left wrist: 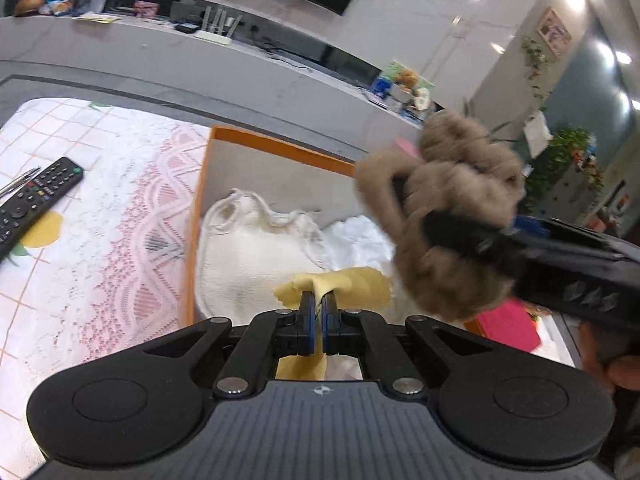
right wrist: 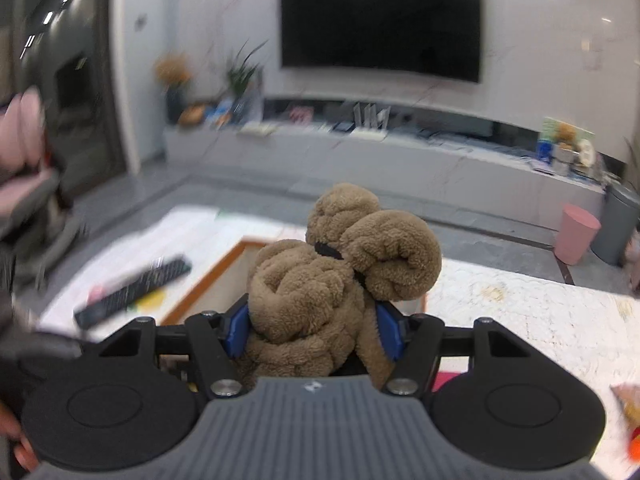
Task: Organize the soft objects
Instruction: 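Open the left tool to drop the yellow cloth into the orange box, then lower the brown bear into the orange box and open the right tool, then move both tools back toward the snack bag and orange crocheted fruit, then grasp the silver-and-orange snack bag with the right tool, then lift the snack bag with the right tool while the left tool grasps the orange crocheted fruit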
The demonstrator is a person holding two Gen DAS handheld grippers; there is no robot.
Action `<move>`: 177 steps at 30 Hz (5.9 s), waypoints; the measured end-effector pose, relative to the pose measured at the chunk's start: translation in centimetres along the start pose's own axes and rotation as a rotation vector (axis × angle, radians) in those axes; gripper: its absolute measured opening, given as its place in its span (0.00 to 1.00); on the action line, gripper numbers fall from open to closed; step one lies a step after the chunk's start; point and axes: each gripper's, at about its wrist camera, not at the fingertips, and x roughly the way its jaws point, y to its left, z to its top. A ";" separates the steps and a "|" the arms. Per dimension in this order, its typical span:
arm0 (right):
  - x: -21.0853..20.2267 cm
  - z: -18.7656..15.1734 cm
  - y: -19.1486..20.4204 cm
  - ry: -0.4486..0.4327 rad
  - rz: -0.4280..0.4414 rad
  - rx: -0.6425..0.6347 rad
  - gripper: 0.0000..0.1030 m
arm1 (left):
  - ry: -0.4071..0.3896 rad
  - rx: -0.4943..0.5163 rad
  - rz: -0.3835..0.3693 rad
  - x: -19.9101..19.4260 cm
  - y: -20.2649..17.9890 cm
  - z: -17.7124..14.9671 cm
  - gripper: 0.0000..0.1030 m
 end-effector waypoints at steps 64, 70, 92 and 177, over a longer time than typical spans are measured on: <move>18.5 2.3 1.5 0.447 0.128 0.154 0.86 | -0.247 0.185 0.236 -2.0 -2.6 -1.1 0.89; 14.5 4.7 1.8 0.346 0.112 0.127 0.97 | -0.248 0.198 0.193 -1.5 -3.7 -1.1 0.89; -5.9 2.1 -9.0 0.003 -0.149 0.007 0.97 | -0.233 0.257 0.154 0.1 -8.2 -1.7 0.88; -10.0 -16.0 -36.0 -0.065 -0.373 0.808 0.47 | -0.047 0.401 -0.092 15.9 -28.3 -16.5 0.89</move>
